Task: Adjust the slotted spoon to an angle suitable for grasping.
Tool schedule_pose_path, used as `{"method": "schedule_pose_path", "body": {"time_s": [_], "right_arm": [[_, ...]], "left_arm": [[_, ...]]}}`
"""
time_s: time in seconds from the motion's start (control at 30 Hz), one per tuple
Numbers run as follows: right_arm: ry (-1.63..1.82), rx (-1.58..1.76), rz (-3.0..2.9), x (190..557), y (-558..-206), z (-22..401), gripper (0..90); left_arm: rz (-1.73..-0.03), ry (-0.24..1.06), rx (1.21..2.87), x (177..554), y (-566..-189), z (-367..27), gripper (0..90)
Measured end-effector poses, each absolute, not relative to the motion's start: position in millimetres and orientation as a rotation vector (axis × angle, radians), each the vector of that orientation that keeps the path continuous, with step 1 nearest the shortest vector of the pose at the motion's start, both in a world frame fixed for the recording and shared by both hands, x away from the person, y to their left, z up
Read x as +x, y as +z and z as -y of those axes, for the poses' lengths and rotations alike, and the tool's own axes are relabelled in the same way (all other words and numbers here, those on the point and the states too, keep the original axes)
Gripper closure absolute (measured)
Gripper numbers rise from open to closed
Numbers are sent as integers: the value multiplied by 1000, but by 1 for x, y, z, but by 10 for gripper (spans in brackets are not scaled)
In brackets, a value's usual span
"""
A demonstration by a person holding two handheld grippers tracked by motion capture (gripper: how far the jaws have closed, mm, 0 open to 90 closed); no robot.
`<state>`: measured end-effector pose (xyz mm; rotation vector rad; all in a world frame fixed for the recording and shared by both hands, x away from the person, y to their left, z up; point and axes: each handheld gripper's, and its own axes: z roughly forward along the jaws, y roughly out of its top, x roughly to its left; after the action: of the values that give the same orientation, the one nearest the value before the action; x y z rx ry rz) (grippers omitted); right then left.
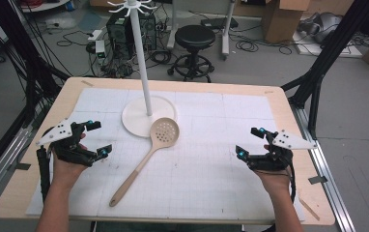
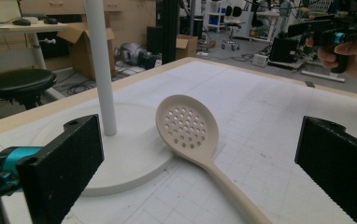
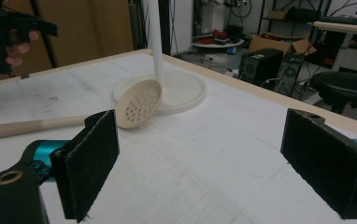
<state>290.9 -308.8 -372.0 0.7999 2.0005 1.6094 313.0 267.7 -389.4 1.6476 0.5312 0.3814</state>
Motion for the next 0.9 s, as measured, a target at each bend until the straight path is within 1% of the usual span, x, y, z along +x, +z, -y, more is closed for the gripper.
{"method": "schedule_pose_path", "body": {"time_s": [0.47, 0.8, 0.9], "right_arm": [[1600, 799, -2002, 288, -371, 308, 107], [1585, 804, -2014, 290, -372, 305, 107], [1585, 802, -2013, 290, -372, 305, 107]], "left_arm": [[-529, 351, 1694, 314, -393, -253, 17], [-524, 334, 1768, 315, -392, -236, 17], [-536, 328, 1838, 317, -394, -222, 17]]}}
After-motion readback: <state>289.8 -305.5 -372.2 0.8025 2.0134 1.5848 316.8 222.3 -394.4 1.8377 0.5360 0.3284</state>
